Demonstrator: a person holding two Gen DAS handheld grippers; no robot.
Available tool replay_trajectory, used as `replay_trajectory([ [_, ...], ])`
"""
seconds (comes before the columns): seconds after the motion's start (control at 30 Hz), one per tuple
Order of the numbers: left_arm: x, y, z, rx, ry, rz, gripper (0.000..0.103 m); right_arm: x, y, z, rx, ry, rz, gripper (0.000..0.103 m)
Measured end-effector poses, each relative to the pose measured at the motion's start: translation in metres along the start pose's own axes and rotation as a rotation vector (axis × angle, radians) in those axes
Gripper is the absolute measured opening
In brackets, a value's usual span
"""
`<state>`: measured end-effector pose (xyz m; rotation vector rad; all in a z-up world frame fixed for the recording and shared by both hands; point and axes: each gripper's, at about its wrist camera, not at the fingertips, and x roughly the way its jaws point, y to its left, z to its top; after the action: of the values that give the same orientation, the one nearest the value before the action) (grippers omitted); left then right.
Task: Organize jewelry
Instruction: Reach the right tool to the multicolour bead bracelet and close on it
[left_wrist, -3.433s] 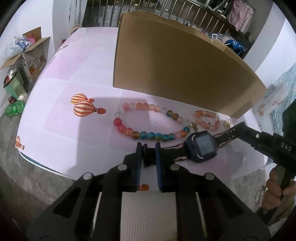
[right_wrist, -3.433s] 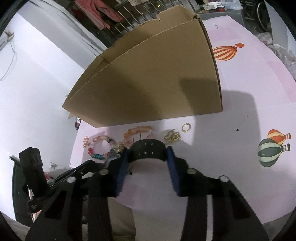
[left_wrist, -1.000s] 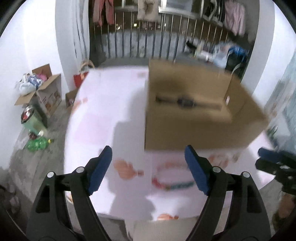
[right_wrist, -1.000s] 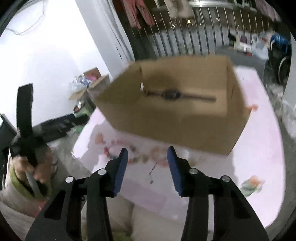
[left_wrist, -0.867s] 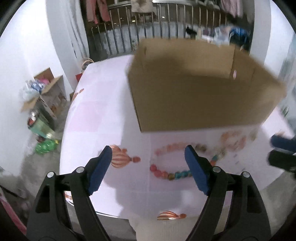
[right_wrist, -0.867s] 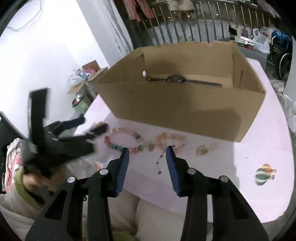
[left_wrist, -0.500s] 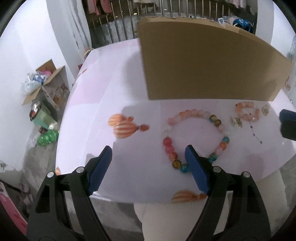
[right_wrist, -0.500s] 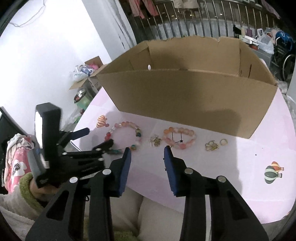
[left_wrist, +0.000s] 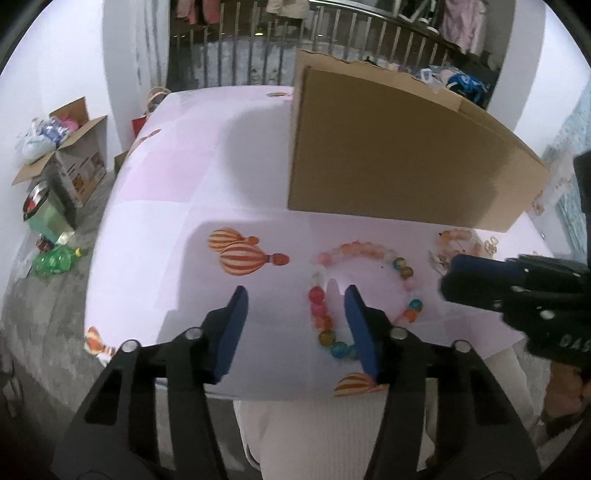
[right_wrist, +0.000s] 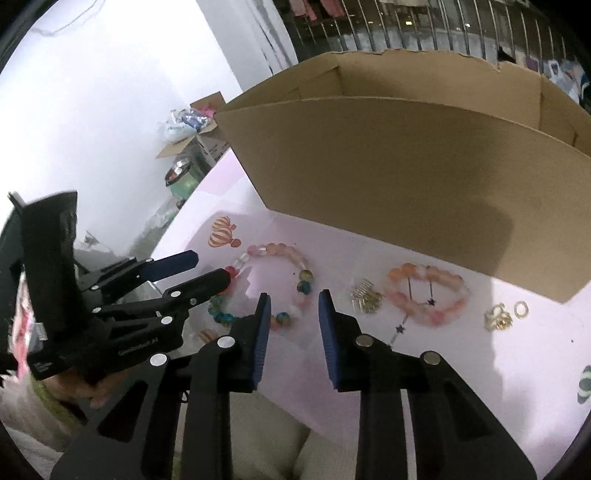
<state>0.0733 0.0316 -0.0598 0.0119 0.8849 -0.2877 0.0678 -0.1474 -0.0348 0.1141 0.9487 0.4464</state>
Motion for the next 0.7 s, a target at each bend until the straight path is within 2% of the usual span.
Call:
replay_trajectory([
  [0.1, 0.007, -0.003, 0.001, 0.02, 0.011, -0.011, 0.037, 0.004, 0.003, 0.001, -0.015, 0.001, -0.017, 0.025],
  [0.2, 0.011, -0.002, 0.003, 0.036, 0.003, -0.016, 0.032, 0.009, 0.005, 0.001, -0.031, 0.005, -0.036, 0.025],
  [0.47, 0.018, 0.0, 0.008, 0.057, -0.006, -0.056, 0.03, 0.017, 0.011, 0.0, -0.053, 0.017, -0.051, 0.024],
  [0.7, 0.02, 0.003, 0.01, 0.065, -0.016, -0.069, 0.019, 0.021, 0.015, 0.0, -0.069, 0.019, -0.076, 0.024],
])
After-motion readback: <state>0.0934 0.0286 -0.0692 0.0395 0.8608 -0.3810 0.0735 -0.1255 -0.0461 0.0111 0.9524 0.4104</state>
